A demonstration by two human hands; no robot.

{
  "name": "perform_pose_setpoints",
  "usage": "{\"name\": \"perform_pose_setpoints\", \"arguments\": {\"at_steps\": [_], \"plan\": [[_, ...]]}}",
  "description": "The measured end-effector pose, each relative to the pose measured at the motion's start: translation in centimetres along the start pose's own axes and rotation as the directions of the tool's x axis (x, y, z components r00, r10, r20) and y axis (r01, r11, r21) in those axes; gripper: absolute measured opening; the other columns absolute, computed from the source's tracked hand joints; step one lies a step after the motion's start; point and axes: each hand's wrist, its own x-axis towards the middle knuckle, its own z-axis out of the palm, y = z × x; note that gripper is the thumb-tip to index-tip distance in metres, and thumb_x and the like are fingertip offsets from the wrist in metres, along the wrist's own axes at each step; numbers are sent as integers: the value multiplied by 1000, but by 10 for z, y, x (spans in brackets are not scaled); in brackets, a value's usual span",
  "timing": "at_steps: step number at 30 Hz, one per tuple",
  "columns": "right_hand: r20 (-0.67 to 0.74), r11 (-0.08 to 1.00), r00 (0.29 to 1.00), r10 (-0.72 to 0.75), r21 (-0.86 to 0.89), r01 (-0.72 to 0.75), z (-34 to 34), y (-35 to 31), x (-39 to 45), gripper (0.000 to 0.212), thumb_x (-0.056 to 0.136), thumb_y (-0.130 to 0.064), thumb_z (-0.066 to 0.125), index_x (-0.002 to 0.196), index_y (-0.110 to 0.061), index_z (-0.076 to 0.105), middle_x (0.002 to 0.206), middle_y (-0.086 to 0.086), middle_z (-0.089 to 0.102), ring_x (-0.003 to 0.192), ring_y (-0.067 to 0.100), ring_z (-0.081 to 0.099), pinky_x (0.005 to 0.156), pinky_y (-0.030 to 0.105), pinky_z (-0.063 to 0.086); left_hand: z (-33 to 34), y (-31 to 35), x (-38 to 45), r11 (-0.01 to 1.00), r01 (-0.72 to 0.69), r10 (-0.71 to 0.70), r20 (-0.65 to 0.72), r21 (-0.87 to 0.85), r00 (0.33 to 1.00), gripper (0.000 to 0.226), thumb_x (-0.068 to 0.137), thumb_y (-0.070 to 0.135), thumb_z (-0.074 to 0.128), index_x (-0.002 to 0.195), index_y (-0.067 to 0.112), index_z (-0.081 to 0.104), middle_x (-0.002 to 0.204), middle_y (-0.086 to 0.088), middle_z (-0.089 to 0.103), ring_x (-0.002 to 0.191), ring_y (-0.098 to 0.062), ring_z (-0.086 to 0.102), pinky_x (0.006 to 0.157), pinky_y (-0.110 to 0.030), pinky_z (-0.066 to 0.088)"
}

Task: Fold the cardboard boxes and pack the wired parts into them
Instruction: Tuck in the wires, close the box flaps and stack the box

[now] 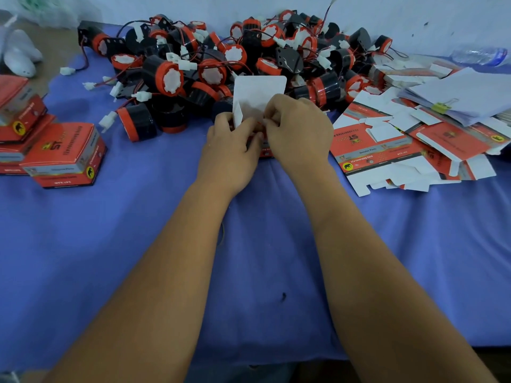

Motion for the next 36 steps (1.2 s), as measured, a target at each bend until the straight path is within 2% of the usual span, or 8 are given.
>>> {"name": "perform_pose_setpoints", "arguments": {"at_steps": [9, 17, 20, 23, 26, 29, 33, 36], "plan": [[26, 927, 960, -279, -255, 276, -6, 15, -1, 30, 94, -23, 46, 102, -19, 74, 102, -6, 64, 107, 22, 44, 87, 30, 23, -2, 3, -4, 1000, -12, 12, -11, 24, 1000, 33, 103, 33, 44, 135, 27, 52, 137, -10, 40, 122, -32, 41, 100, -48, 42], [31, 983, 993, -115, 150, 109, 0, 15, -6, 19, 85, -13, 56, 100, -21, 61, 88, -2, 68, 94, 18, 49, 83, 23, 24, -2, 2, -4, 999, -14, 14, 9, 39, 1000, 39, 105, 35, 39, 143, 33, 50, 139, -8, 39, 123, -30, 41, 102, -48, 42], [-102, 888, 995, 0, 457, 47, -5, 11, -13, 13, 84, -5, 58, 92, -13, 64, 83, -6, 65, 81, 10, 51, 80, 22, 36, -1, 1, -2, 999, -21, 21, 2, 26, 1000, 38, 105, 33, 41, 141, 32, 53, 139, -8, 39, 124, -30, 41, 105, -48, 40], [-239, 700, 919, 314, 712, -54, -10, 8, -11, 23, 87, 4, 51, 97, -11, 65, 91, -6, 64, 75, 4, 53, 72, 21, 47, 0, -1, -1, 1000, -14, 14, 1, 26, 1000, 38, 105, 32, 42, 141, 31, 53, 141, -9, 38, 127, -31, 39, 108, -48, 38], [25, 487, 859, 511, 815, -314, -7, 14, -7, 25, 95, 2, 48, 103, -13, 67, 95, -1, 67, 80, 10, 59, 70, 22, 53, 2, -2, 0, 1000, -13, 14, -8, 16, 1000, 38, 104, 32, 42, 140, 31, 54, 142, -8, 38, 128, -31, 39, 108, -47, 38], [289, 341, 848, 444, 821, -458, 0, 16, -11, 20, 97, -7, 55, 94, -18, 71, 85, -6, 70, 75, 6, 65, 64, 18, 53, 3, -4, 1, 1000, -27, 27, -8, 12, 1000, 37, 104, 32, 43, 140, 31, 54, 145, -6, 38, 130, -30, 39, 108, -48, 37], [277, 416, 890, 363, 806, -421, 7, 14, -13, 10, 91, -11, 64, 94, -15, 73, 91, -1, 72, 91, 15, 67, 82, 32, 57, 4, -6, 3, 998, -37, 36, 32, 41, 999, 38, 105, 34, 40, 141, 36, 51, 152, -4, 32, 133, -30, 36, 110, -50, 33], [252, 492, 909, 331, 776, -394, 10, 14, -14, 12, 91, -9, 62, 100, -15, 68, 98, -1, 69, 94, 13, 64, 80, 26, 55, 4, -7, 3, 999, -40, 40, 43, 8, 998, 38, 105, 33, 41, 142, 37, 50, 154, -4, 31, 135, -30, 35, 112, -48, 32]]}}
